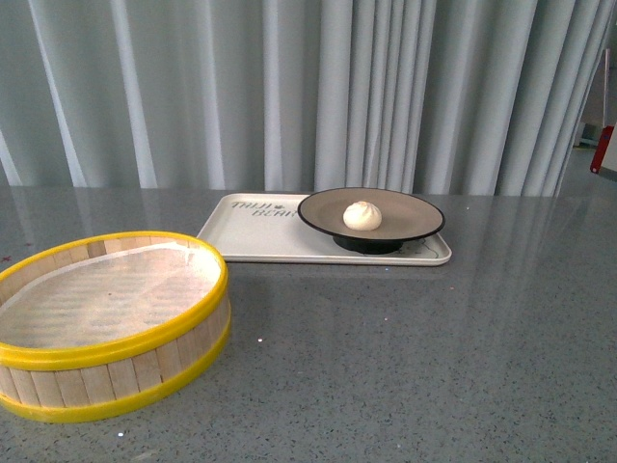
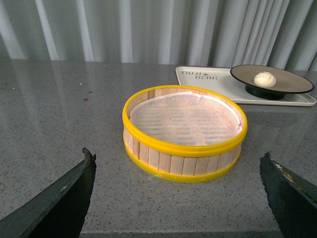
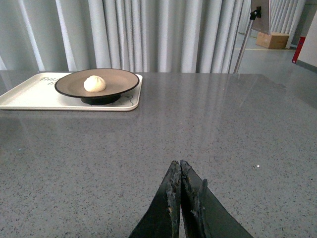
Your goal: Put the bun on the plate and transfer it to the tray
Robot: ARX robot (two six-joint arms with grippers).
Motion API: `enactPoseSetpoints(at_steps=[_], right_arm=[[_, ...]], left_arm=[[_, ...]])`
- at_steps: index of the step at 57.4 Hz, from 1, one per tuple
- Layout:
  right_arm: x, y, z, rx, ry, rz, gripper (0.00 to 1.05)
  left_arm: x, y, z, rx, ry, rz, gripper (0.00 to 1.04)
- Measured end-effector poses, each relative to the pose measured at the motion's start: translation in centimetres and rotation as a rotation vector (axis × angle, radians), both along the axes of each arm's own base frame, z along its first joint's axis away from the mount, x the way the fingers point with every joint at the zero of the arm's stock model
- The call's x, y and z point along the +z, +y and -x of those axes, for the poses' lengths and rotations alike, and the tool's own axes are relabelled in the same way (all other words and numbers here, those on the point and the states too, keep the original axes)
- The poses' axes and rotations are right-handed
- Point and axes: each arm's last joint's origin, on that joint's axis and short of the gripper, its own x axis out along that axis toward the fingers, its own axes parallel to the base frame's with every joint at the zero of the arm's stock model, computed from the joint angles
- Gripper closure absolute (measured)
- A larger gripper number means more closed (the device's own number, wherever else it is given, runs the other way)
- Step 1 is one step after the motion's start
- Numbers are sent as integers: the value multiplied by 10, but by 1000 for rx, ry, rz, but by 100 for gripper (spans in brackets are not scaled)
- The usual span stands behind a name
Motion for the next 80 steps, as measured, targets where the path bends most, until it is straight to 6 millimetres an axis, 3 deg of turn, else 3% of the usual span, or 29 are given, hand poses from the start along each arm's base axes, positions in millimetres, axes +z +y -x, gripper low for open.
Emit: enactPoseSetpoints(at_steps=[57,74,80], right_arm=[[-3,0,23,2,5,1,102],[-3,0,23,2,5,0,53],[-3,0,23,2,5,0,31]], left_arm=[[0,0,0,0,1,0,7],[0,0,0,0,0,0,7],[0,0,0,0,0,0,7]])
